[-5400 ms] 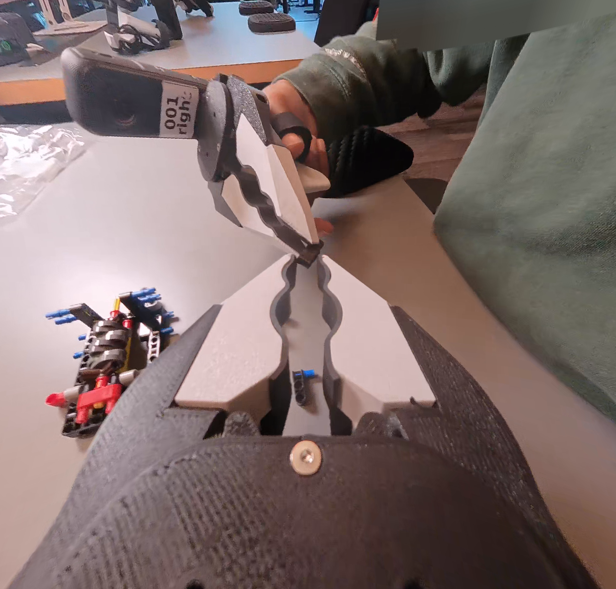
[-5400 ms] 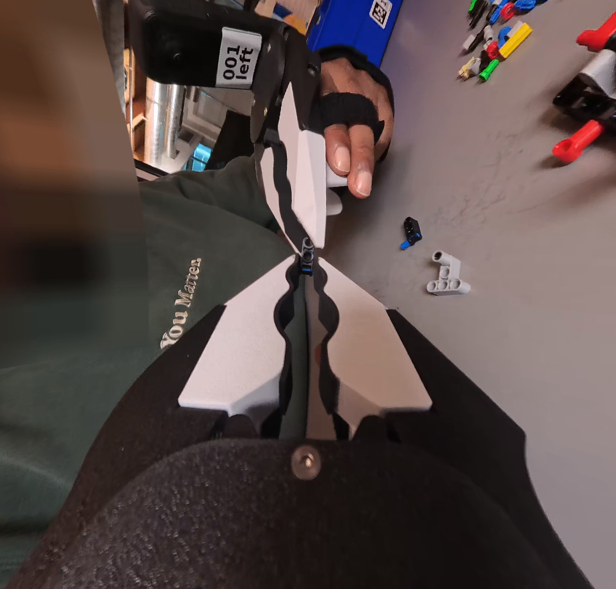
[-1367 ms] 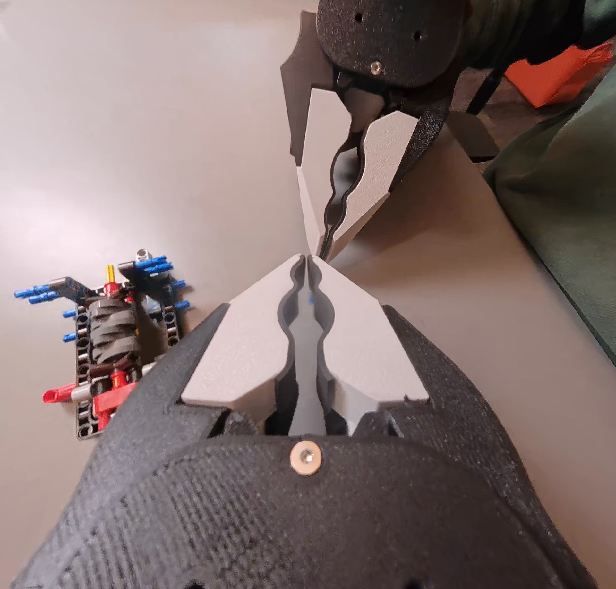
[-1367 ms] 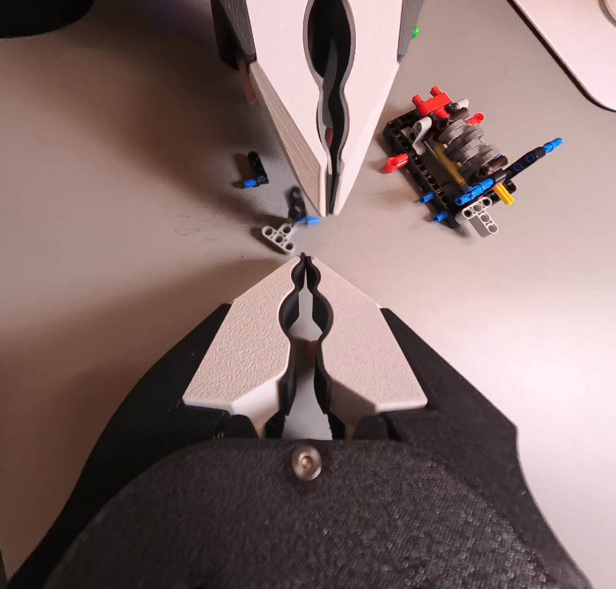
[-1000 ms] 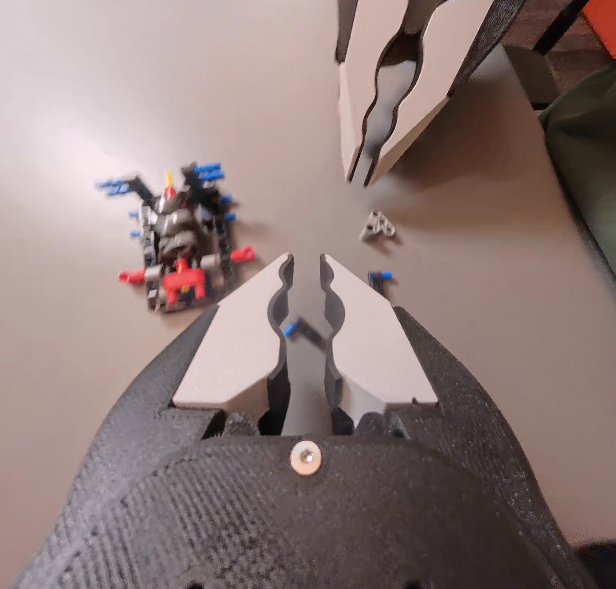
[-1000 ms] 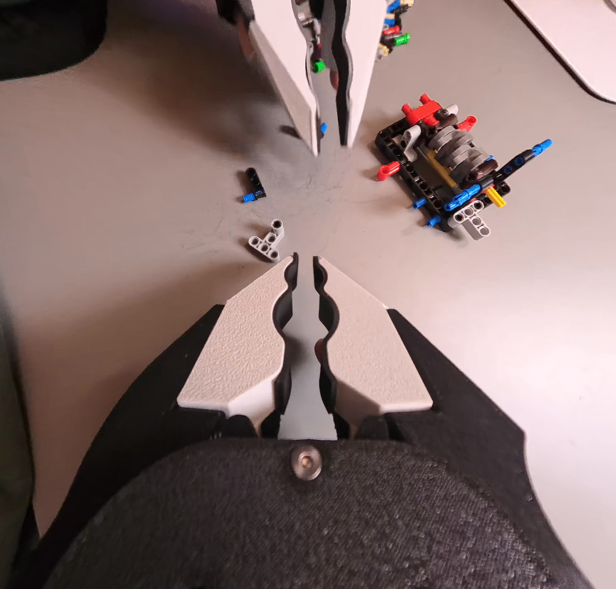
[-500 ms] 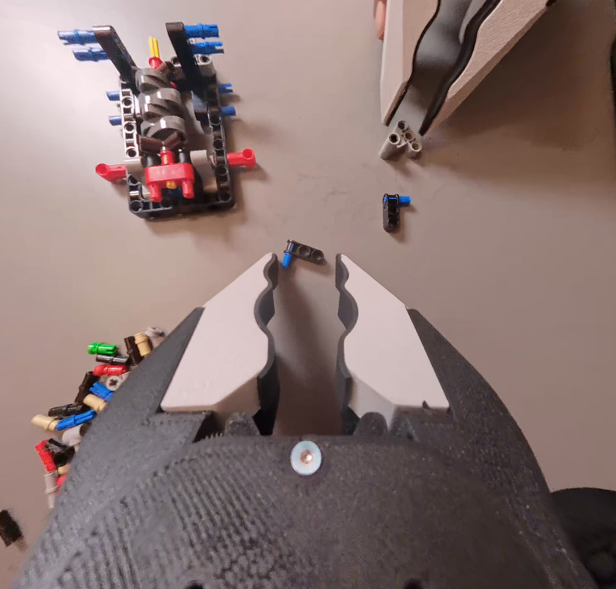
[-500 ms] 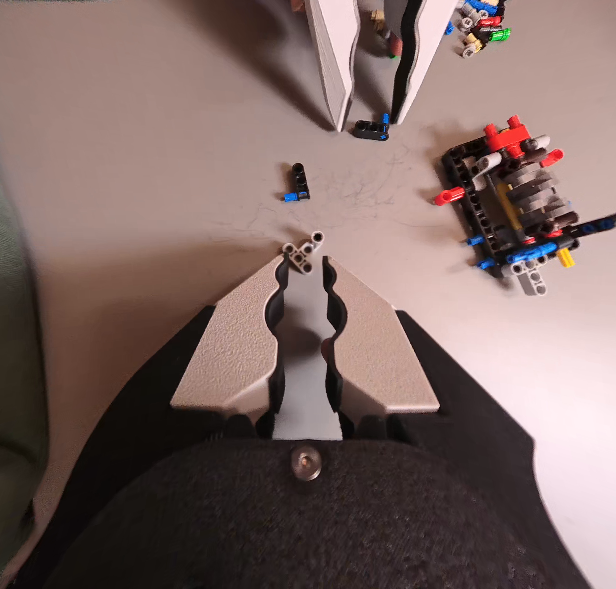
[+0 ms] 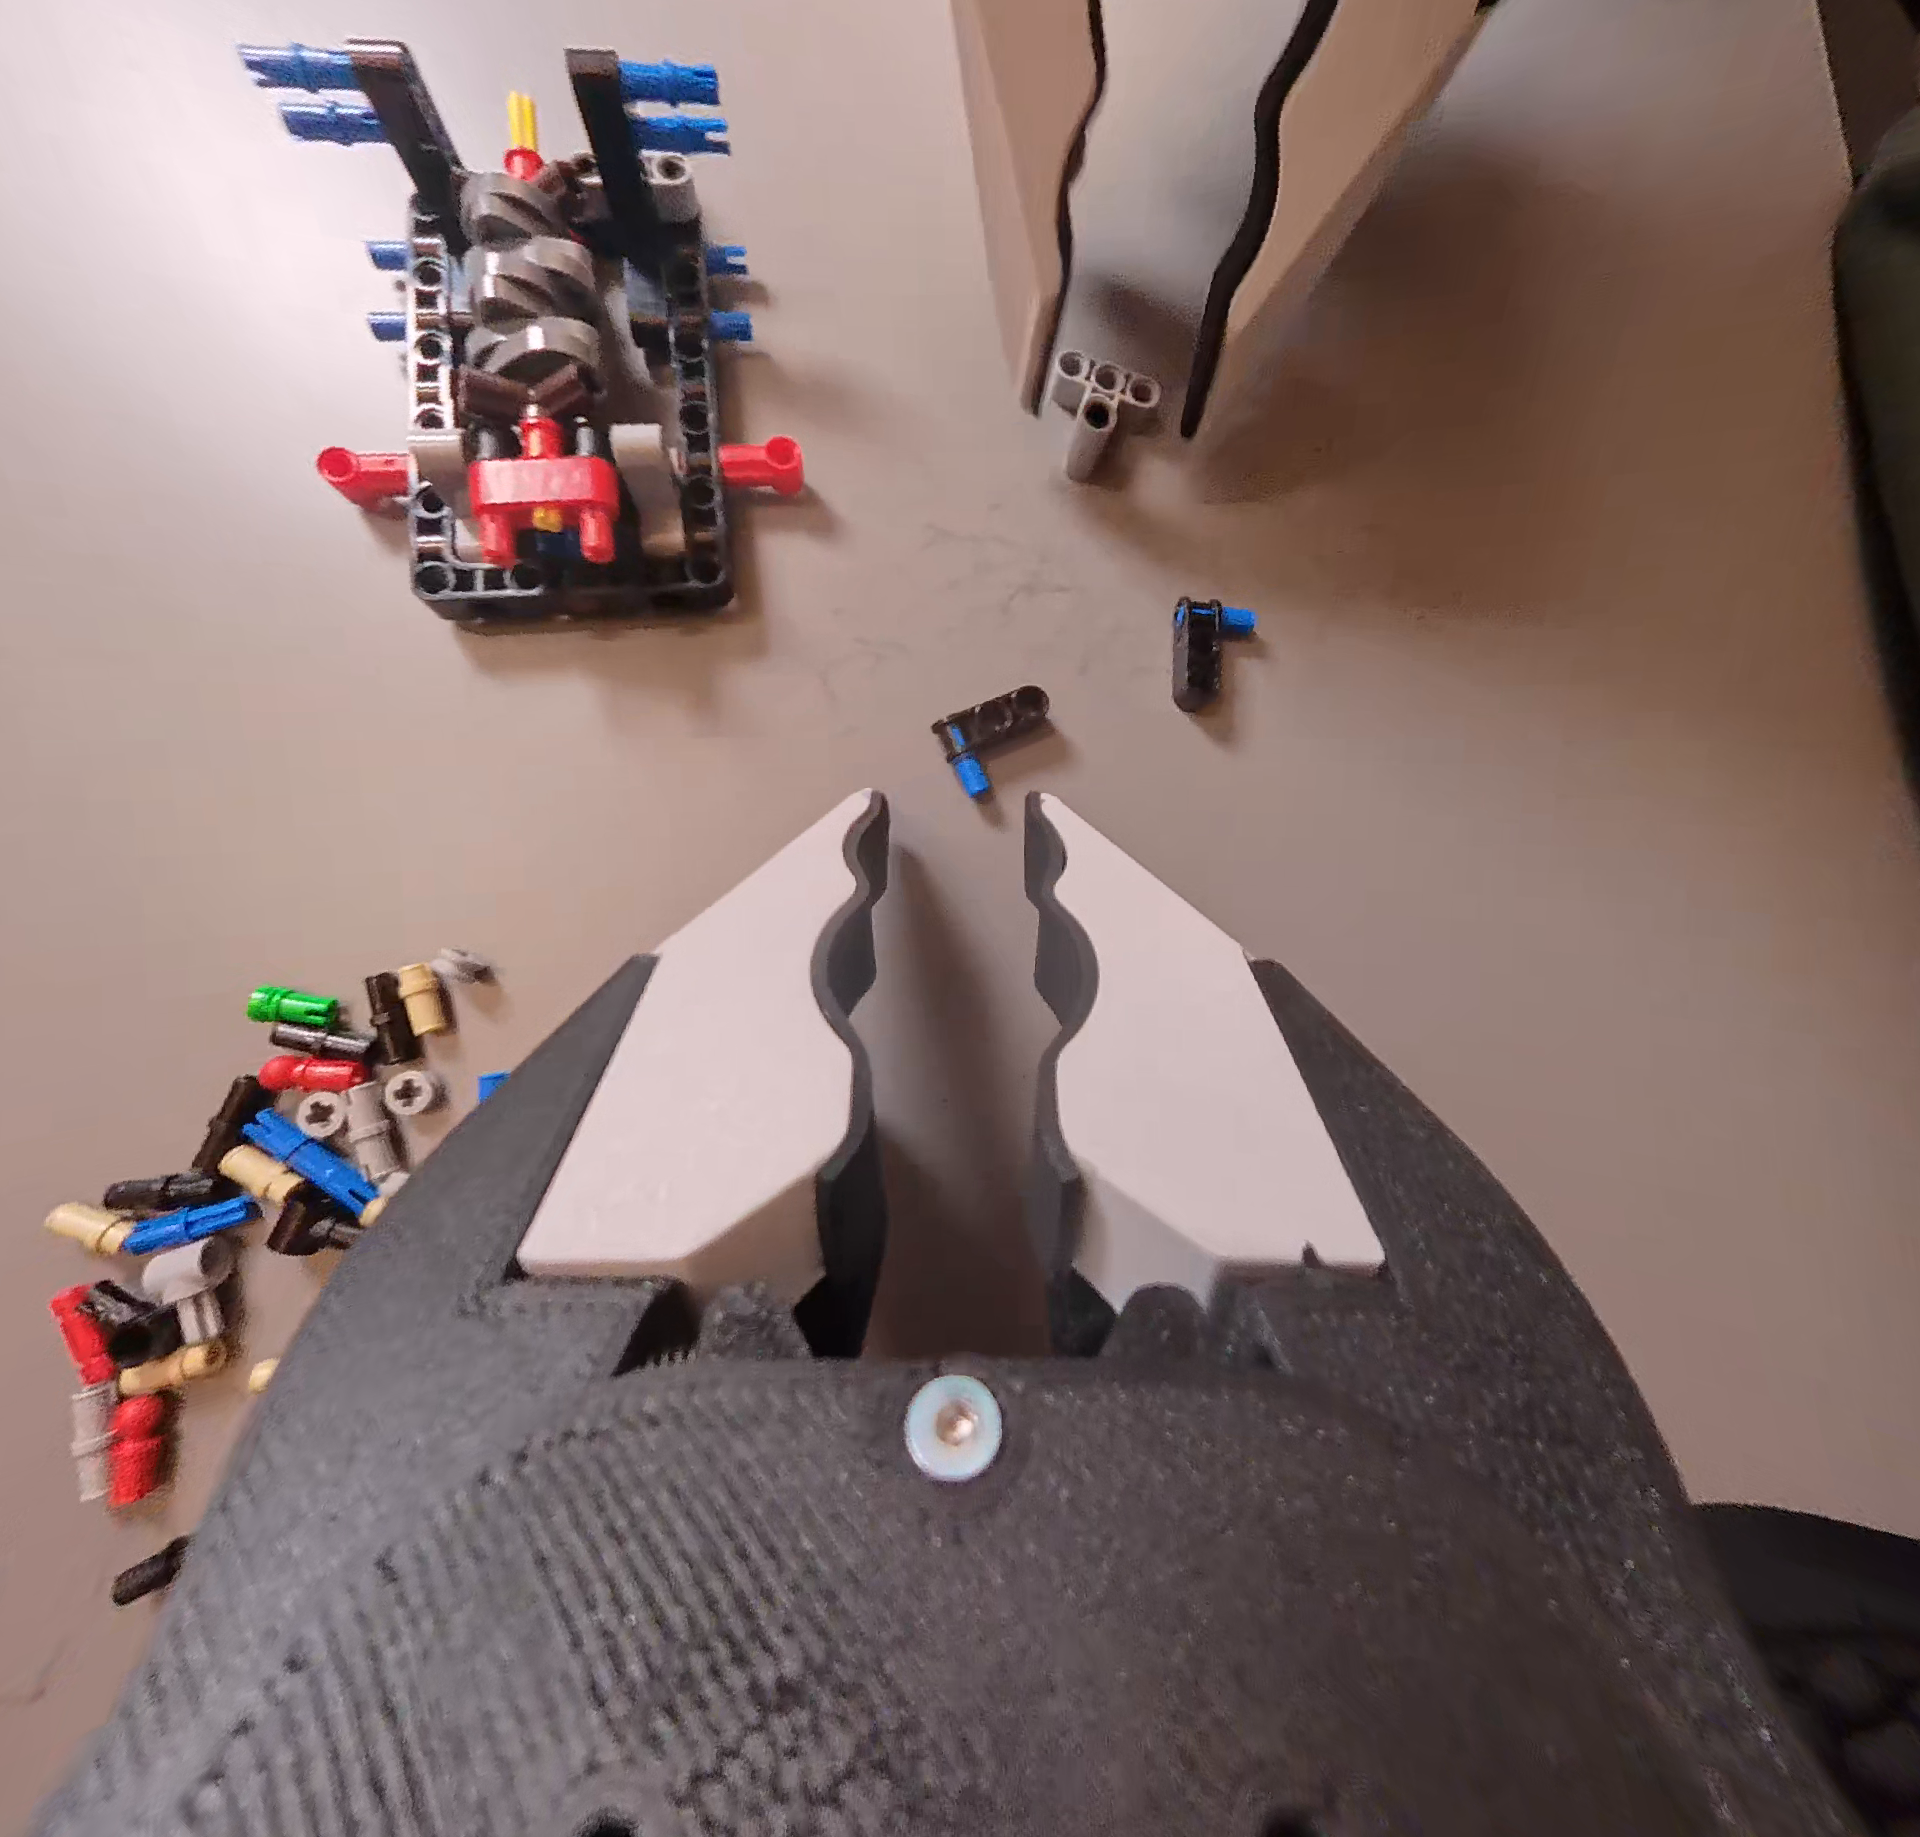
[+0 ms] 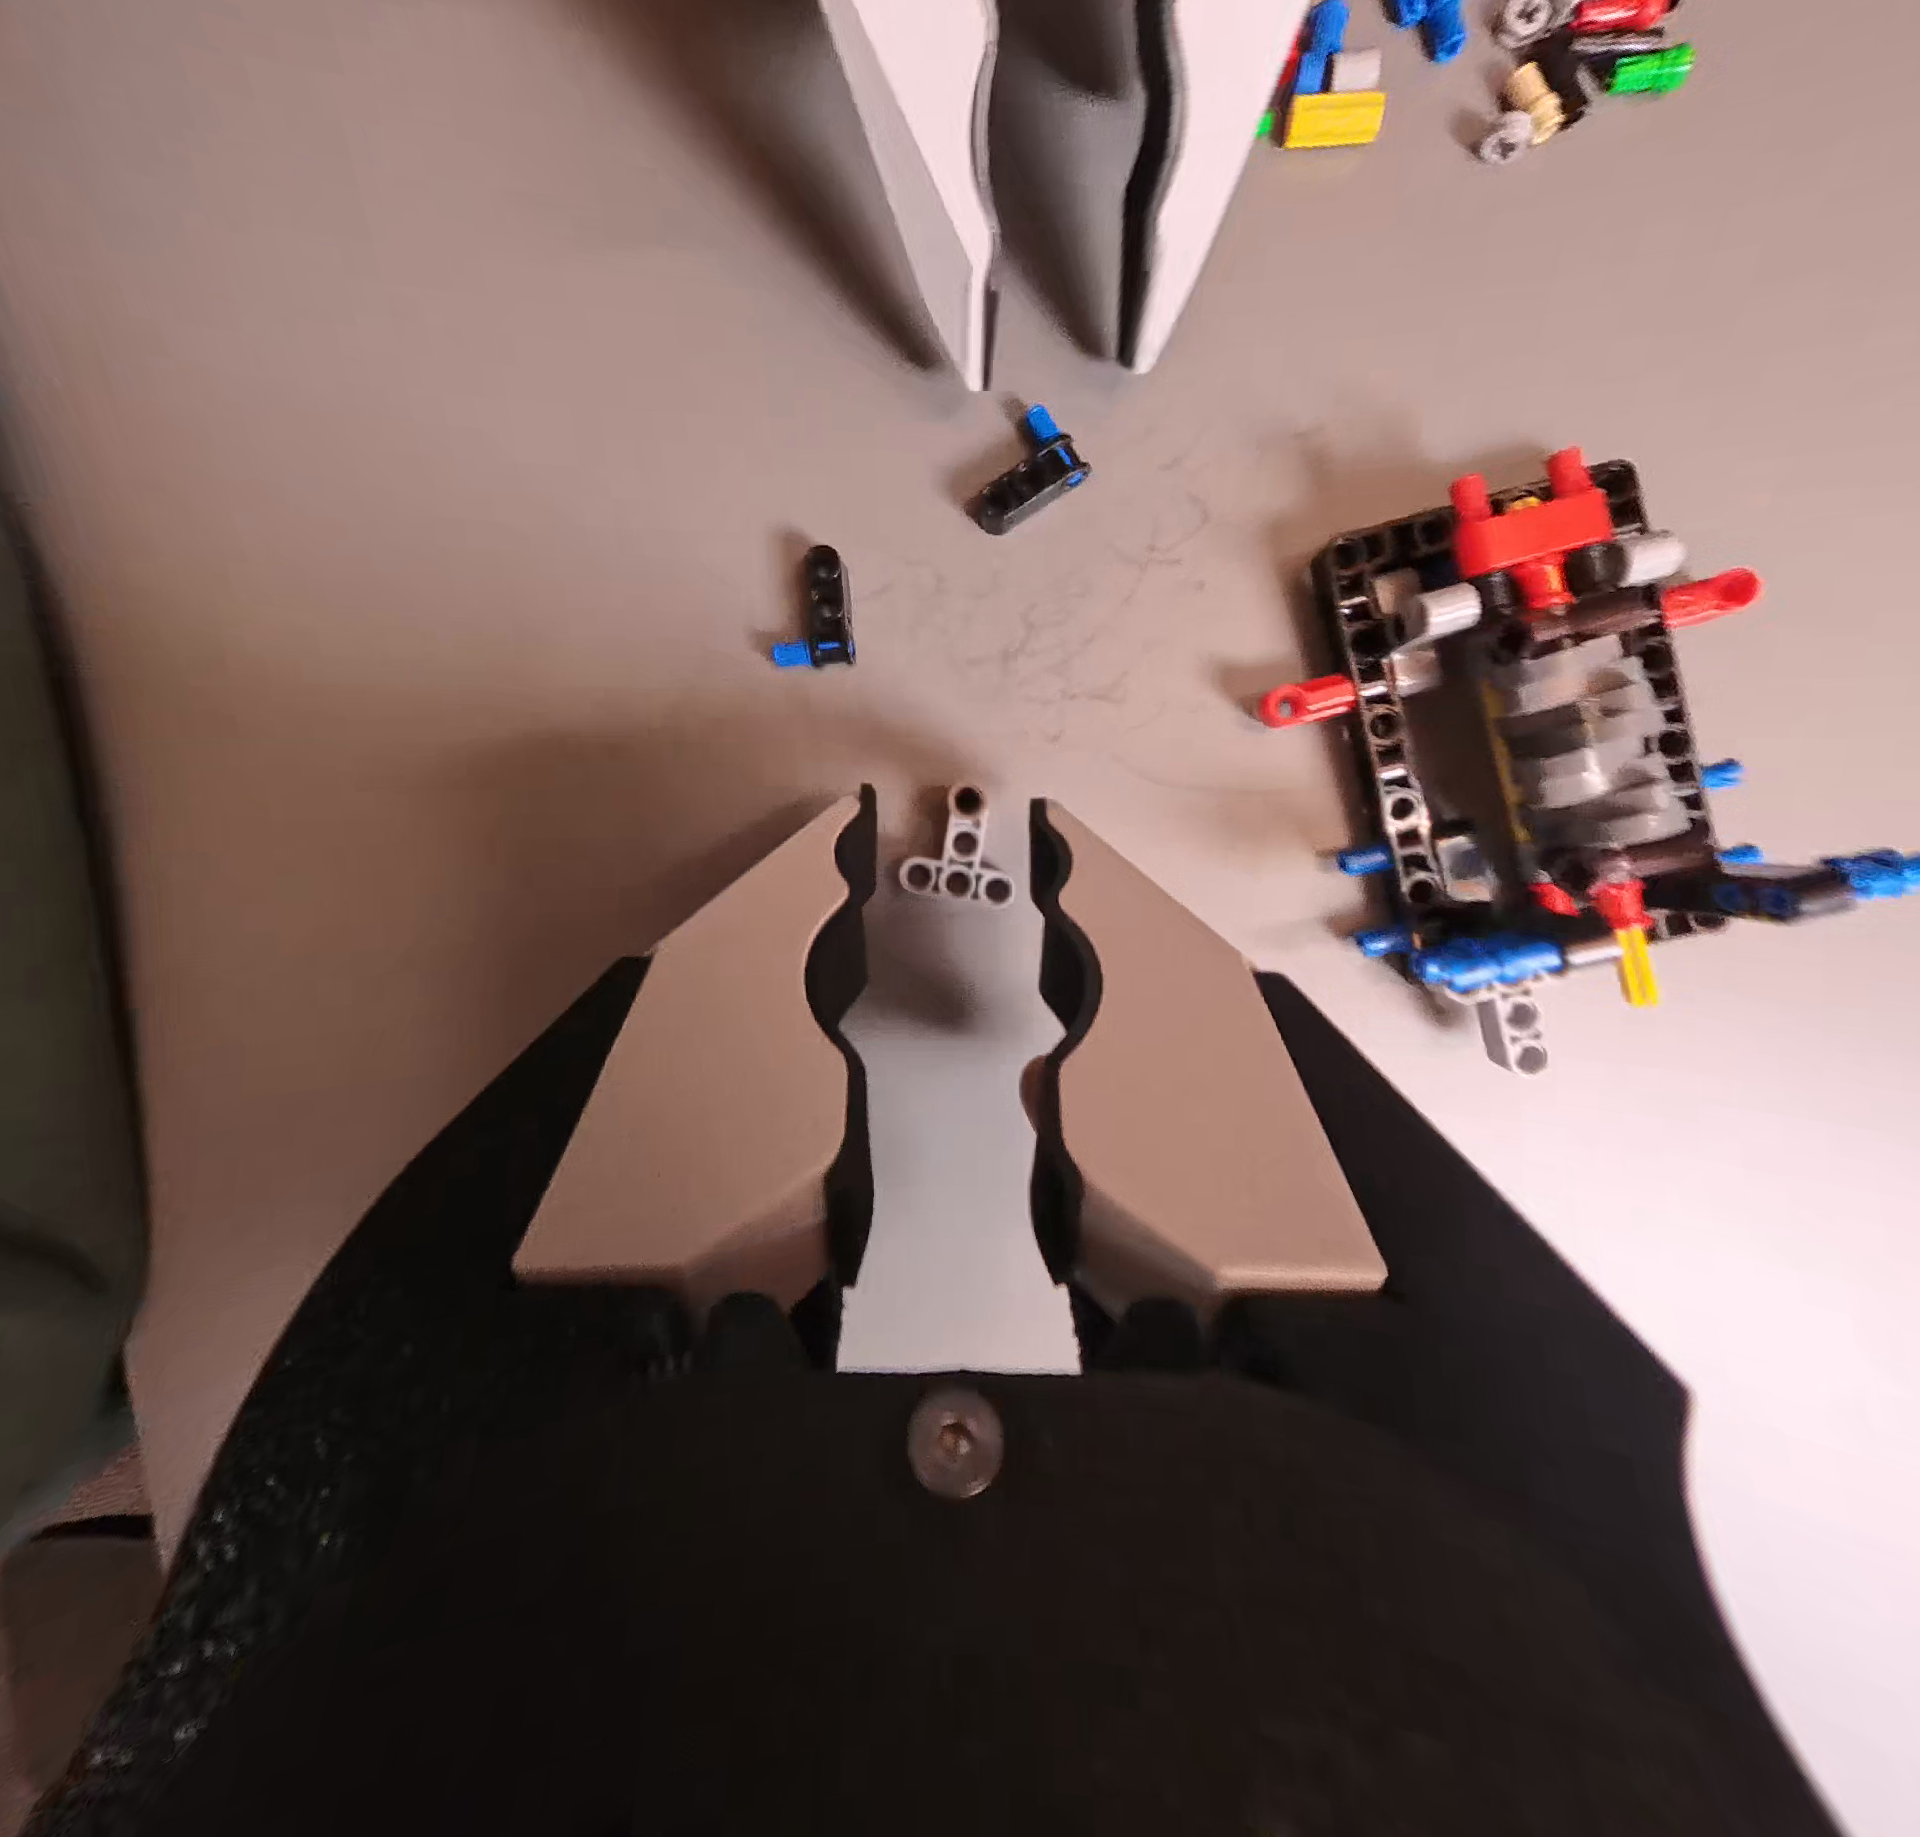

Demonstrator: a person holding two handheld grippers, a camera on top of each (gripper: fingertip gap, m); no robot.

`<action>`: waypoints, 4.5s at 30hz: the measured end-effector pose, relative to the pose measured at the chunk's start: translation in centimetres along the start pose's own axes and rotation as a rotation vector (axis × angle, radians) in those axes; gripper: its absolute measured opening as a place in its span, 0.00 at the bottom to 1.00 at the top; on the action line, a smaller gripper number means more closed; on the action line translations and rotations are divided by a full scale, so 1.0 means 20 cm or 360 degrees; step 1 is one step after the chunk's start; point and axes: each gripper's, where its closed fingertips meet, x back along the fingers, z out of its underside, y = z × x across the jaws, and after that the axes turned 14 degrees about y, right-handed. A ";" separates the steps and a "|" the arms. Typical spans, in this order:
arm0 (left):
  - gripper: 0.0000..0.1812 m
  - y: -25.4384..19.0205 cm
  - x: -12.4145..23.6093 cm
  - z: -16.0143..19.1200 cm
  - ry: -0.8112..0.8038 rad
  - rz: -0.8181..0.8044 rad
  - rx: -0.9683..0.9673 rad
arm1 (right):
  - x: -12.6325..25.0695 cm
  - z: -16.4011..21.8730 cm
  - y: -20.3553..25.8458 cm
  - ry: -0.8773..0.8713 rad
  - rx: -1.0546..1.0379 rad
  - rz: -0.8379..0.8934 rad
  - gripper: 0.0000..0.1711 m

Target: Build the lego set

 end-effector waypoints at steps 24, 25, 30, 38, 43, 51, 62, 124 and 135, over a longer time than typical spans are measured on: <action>0.03 -0.10 0.05 -0.23 -0.0465 0.0396 0.0097 | 0.23 -0.12 0.01 -0.0820 0.0200 0.0610 0.15; 0.03 -0.15 0.12 -0.28 -0.0606 0.0574 0.0116 | 0.25 -0.14 0.03 -0.0886 0.0289 0.0684 0.16; 0.03 -0.33 0.30 -0.43 -0.0966 0.1133 0.0049 | 0.41 -0.25 0.21 -0.1049 0.0748 0.0733 0.19; 0.08 -0.32 0.33 -0.55 -0.1074 0.1043 0.0086 | 0.50 -0.25 0.20 -0.0811 0.0844 0.0656 0.05; 0.10 -0.19 0.36 -0.60 -0.1025 0.0291 0.0035 | 0.51 -0.14 0.01 -0.0345 0.0443 0.0604 0.03; 0.06 -0.21 0.30 -0.62 -0.0936 0.0301 0.0177 | 0.49 -0.14 0.03 -0.0188 0.0490 0.0623 0.03; 0.11 -0.13 0.30 -0.64 -0.1155 0.0897 0.0830 | 0.48 -0.14 -0.05 0.0030 0.0565 0.1061 0.03; 0.02 -0.17 0.31 -0.60 -0.1201 0.1058 0.0701 | 0.50 -0.11 0.00 -0.0718 0.0566 0.1008 0.10; 0.02 -0.13 0.31 -0.61 -0.1276 0.1145 0.0784 | 0.50 -0.11 -0.05 -0.0726 0.0513 0.0946 0.09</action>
